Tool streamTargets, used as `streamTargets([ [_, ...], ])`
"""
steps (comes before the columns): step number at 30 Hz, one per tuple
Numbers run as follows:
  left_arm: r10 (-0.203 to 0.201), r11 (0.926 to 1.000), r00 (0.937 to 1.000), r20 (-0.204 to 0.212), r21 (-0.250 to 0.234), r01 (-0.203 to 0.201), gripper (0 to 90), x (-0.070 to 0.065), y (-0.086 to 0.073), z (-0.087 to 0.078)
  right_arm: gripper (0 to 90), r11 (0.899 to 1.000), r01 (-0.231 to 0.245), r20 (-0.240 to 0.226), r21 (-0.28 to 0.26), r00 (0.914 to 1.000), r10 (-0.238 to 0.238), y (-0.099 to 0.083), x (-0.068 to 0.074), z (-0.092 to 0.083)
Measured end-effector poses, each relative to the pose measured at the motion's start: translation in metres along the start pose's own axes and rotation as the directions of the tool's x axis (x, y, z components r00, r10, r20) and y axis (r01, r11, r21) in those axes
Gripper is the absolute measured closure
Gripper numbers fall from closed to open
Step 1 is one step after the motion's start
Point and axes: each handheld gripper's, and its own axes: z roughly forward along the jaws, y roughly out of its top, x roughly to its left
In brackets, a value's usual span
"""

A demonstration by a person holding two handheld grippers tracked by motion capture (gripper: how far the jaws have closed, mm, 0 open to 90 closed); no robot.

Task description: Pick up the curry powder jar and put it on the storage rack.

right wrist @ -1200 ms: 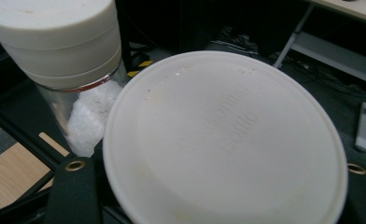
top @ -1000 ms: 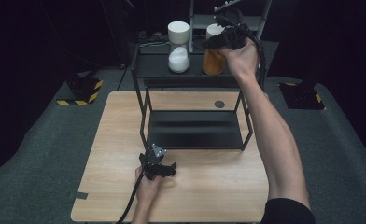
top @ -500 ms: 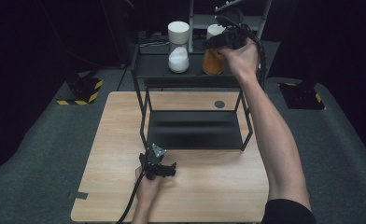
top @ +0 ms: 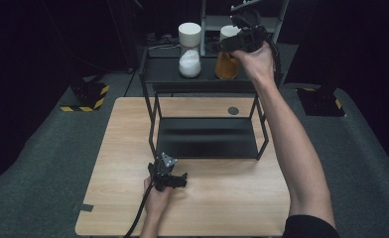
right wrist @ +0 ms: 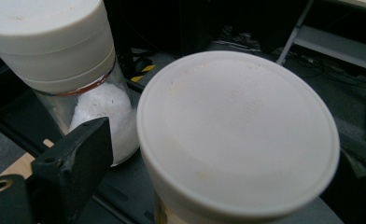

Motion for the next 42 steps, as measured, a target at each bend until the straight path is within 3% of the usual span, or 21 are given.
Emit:
streamTargets([
  [12, 0.0, 1.0, 1.0, 0.0, 0.0, 0.0, 0.5, 0.0, 0.0, 0.0, 4.3, 0.999, 0.028, 0.001, 0.016, 0.9996, -0.028, -0.009, -0.003, -0.019],
  [16, 0.0, 1.0, 1.0, 0.0, 0.0, 0.0, 0.5, 0.0, 0.0, 0.0, 4.4, 1.0, 0.027, -0.031, 0.006, 0.9992, -0.027, -0.017, -0.009, -0.023],
  [20, 0.0, 1.0, 1.0, 0.0, 0.0, 0.0, 0.5, 0.0, 0.0, 0.0, 4.1, 0.999, 0.03, -0.053, 0.032, 0.9982, -0.029, -0.022, -0.014, -0.022],
  [33, 0.0, 1.0, 1.0, -0.001, 0.0, 0.0, 0.5, 0.0, 0.0, 0.0, 4.1, 0.994, 0.098, -0.108, 0.052, 0.9899, -0.092, -0.034, -0.008, -0.029],
  [42, 0.002, 1.0, 1.0, -0.001, 0.001, -0.002, 0.5, 0.0, 0.0, 0.0, 4.9, 0.994, 0.094, -0.123, 0.056, 0.9886, -0.086, -0.049, -0.013, -0.029],
])
